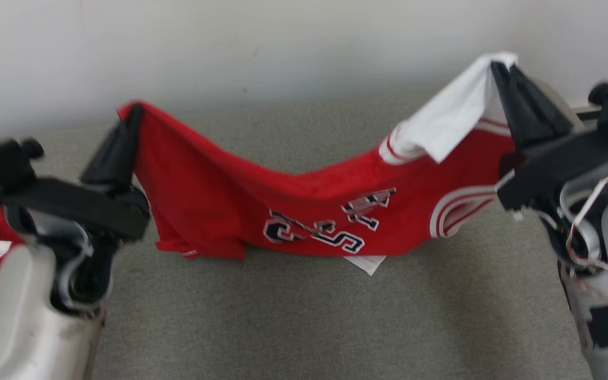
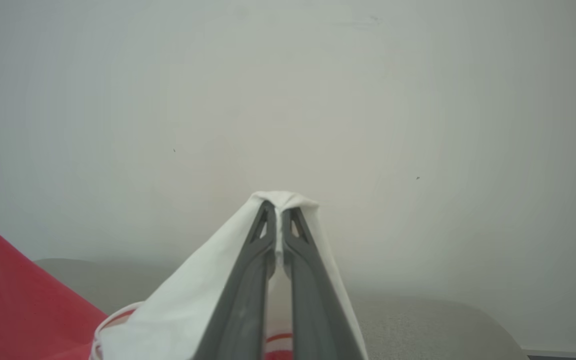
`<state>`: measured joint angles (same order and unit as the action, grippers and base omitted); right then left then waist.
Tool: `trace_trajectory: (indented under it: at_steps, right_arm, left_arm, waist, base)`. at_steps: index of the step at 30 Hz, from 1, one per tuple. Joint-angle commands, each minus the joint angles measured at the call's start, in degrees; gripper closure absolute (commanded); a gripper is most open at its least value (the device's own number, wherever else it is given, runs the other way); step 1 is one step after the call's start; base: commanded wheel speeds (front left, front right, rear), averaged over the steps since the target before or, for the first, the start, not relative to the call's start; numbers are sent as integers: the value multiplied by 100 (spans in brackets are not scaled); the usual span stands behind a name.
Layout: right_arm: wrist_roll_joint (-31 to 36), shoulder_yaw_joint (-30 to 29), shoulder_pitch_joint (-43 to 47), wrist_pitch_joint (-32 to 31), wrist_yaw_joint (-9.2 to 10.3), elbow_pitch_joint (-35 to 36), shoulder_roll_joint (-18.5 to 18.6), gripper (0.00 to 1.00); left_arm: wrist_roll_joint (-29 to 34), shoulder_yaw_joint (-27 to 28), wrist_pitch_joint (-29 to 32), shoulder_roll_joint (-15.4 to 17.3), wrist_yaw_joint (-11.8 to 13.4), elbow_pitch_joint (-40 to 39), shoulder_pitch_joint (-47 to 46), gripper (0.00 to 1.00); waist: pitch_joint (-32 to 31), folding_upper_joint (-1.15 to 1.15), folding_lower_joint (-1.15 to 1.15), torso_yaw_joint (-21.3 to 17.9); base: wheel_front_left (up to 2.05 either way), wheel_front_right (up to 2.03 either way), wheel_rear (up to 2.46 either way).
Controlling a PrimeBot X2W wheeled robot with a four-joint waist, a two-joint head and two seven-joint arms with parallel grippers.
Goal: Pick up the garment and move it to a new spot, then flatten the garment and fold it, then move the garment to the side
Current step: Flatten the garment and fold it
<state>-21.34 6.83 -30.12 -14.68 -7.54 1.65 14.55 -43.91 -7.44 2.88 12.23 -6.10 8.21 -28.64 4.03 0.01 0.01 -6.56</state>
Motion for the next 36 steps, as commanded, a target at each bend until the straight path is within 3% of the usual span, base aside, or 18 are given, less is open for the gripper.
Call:
trace_trajectory:
  at_steps: [1, 2, 9, 15, 16, 20, 26, 30, 36]
  right_arm:
    - [-148, 108, -606, -30, 11, -284, 11, 100]
    - [-148, 108, -606, -30, 11, -284, 11, 100]
    - [-331, 194, -3415, 357, 10, -1777, -89, 100]
    - [83, -481, -5271, 1654, 11, -2827, -434, 100]
    - [315, -735, -5699, 2100, 11, -3037, -541, 100]
    - [680, -1106, -6376, 2759, 11, -3226, -567, 100]
    - [1246, -1198, -6539, 2985, 11, -2956, -490, 100]
    - [1220, -843, -5850, 2981, 11, -2720, -476, 100]
    - [836, -299, -4626, 2981, 11, -2396, -146, 100]
  left_arm:
    - [-52, 100, 110, 83, 65, 46, -524, 100]
    - [-52, 100, 110, 83, 65, 46, -524, 100]
    - [226, 350, 115, 478, 197, 428, -2739, 100]
    - [676, 464, -831, 545, 199, 909, -4173, 100]
    - [765, 460, -1114, 547, 157, 1034, -4548, 100]
    - [892, 492, -1567, 560, 79, 1220, -5243, 100]
    - [855, 671, -1777, 461, -24, 1362, -5650, 100]
    - [889, 797, -1809, 348, -108, 1361, -5095, 100]
    - [709, 617, -1802, 223, -132, 1129, -3896, 100]
  waist:
    - [1027, -1, -1, -272]
    - [1027, -1, -1, -272]
    - [2481, -1, -1, -358]
    - [3078, -1, -1, -291]
    - [3147, -1, -1, -263]
    - [3306, -1, -1, -205]
    - [3693, -1, -1, -141]
    - [3865, -1, -1, -67]
    - [3572, -1, -1, 32]
  base:
    - [0, 0, 0]
    - [0, 0, 0]
    - [0, 0, 0]
    - [0, 0, 0]
    - [0, 0, 0]
    - [0, 0, 0]
    - [0, 0, 0]
    - [0, 0, 0]
    - [0, 0, 0]
